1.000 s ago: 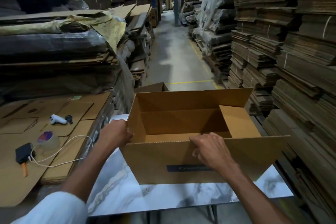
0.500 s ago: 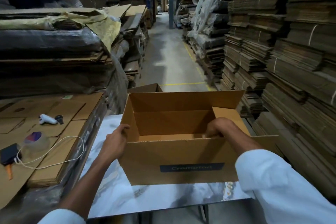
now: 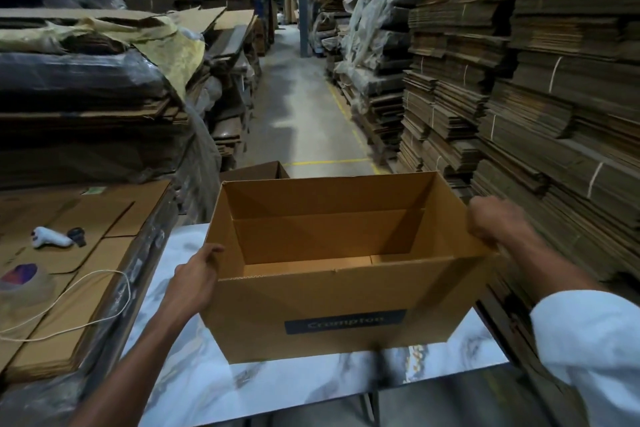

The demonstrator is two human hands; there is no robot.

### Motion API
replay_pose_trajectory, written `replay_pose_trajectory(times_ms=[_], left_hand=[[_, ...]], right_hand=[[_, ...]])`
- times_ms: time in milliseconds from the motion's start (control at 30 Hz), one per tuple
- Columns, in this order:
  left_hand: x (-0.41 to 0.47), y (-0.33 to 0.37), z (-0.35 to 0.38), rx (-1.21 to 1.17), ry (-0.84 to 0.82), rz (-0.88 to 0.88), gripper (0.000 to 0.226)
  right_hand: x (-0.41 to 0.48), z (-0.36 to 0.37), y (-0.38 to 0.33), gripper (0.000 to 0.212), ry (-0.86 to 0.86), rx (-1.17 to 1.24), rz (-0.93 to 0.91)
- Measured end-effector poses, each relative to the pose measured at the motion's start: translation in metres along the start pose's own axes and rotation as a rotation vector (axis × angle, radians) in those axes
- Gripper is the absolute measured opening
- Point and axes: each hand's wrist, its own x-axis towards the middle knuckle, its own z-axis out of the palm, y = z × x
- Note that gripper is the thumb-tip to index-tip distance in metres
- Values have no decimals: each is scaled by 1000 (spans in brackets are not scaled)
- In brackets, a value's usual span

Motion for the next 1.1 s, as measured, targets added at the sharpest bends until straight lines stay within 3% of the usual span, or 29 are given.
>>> replay_pose_trajectory(times_ms=[133,233,367,433,500,567,633,733,867,967,1100], left_hand=[[3,2,0,-1,-2,0,42],[4,2,-3,2,-15,-6,42],[3,4,-7,-66,-34,-5,40],[0,4,-10,-194,1,18,37],[-9,5,-11,-399,136,-2,42],[-17,-2,-3,-713,263,-147,51],[-29,-17,16,-932,273,-347,41],[-47,-53,60,-728,-10,-487,35],[-66,-53,82,-491,-262,-434,26],[-62,-47,82,-487,-271,-423,26],[-37,-71,73,-473,-119,-423,35]], right_hand=[[10,8,30,7,-95,197,10],[8,17,18,7,-27,172,-24],[12,28,21,42,-72,335,-68],[9,33,37,52,-109,556,-116],[-2,40,48,46,-124,886,-73],[-16,61,57,38,-129,1278,127],[-33,97,62,33,-177,1519,352],[-53,163,60,32,-342,1423,439],[-78,209,38,27,-420,1228,355],[-84,210,22,30,-321,1105,378],[-76,179,10,29,-225,1233,325]])
